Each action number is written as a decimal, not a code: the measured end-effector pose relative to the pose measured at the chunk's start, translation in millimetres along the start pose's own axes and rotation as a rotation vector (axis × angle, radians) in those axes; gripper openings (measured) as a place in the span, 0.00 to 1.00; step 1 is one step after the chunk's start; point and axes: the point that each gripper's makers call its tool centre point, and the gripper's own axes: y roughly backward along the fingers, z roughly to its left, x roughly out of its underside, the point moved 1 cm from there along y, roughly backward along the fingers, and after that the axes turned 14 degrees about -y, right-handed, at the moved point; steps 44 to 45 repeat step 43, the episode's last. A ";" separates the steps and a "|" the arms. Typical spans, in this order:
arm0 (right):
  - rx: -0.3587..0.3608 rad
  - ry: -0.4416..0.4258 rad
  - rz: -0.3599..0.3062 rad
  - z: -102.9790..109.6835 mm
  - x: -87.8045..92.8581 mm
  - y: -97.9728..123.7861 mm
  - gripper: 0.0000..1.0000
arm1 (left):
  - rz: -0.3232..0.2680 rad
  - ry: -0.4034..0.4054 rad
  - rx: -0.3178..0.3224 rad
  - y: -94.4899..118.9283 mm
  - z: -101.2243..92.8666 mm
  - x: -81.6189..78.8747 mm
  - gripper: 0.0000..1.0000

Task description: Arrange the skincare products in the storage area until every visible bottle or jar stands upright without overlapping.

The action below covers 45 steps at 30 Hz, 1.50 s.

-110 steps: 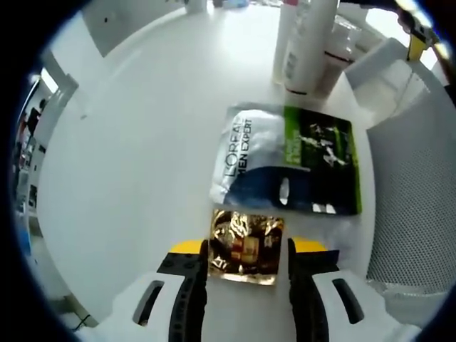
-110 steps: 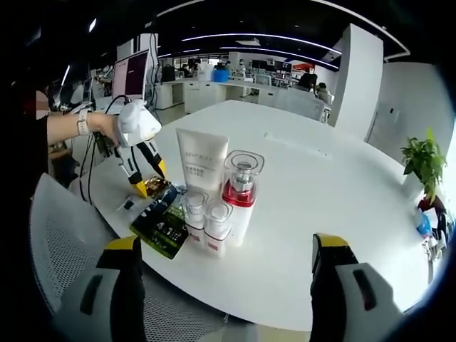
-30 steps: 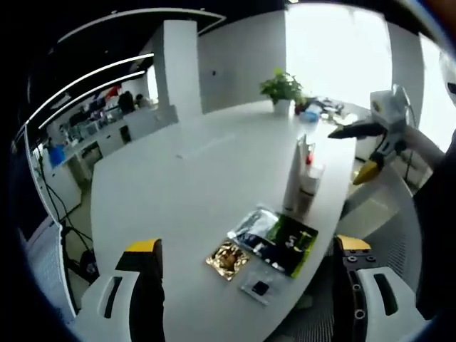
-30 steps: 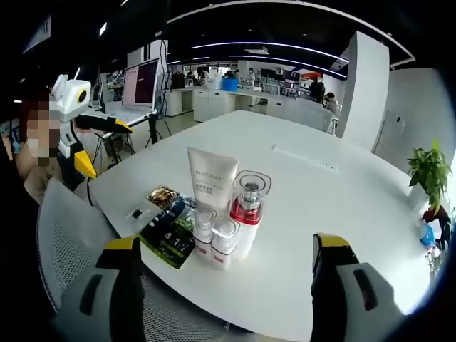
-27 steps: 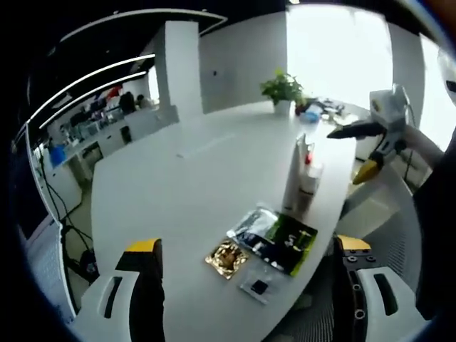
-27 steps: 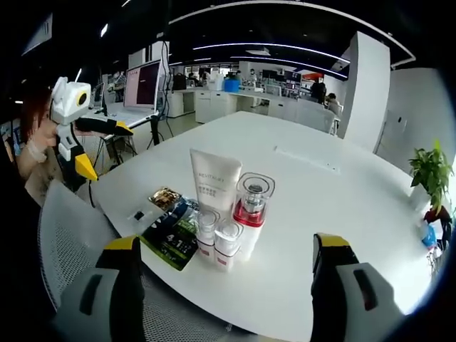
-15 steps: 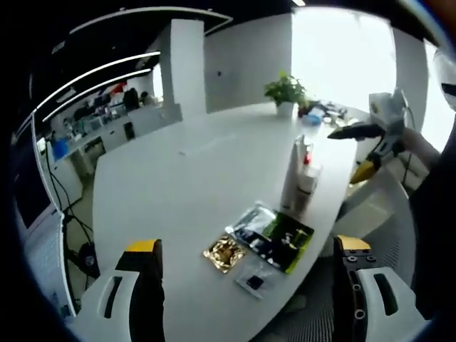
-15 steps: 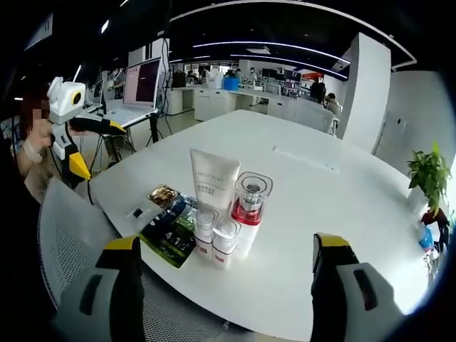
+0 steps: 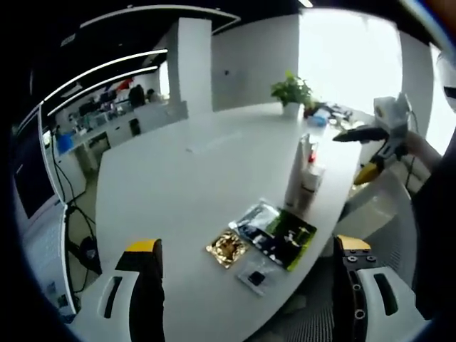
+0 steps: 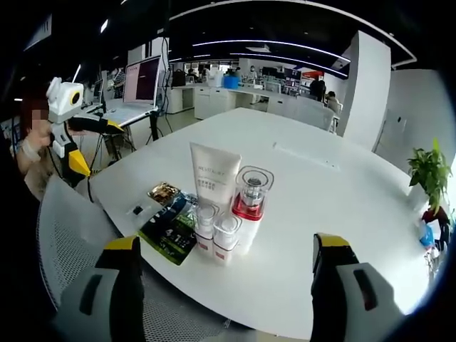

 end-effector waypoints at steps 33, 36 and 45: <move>-0.010 0.014 -0.021 -4.6 -6.3 7.9 1.00 | 0.000 0.007 -0.010 1.9 -3.0 7.3 0.97; -0.015 0.019 -0.019 -3.4 -6.9 6.9 1.00 | 0.004 0.010 -0.013 2.6 -3.1 7.8 0.97; -0.020 0.025 -0.016 -3.3 -7.6 4.9 1.00 | 0.016 0.004 -0.005 1.8 -5.3 9.1 0.97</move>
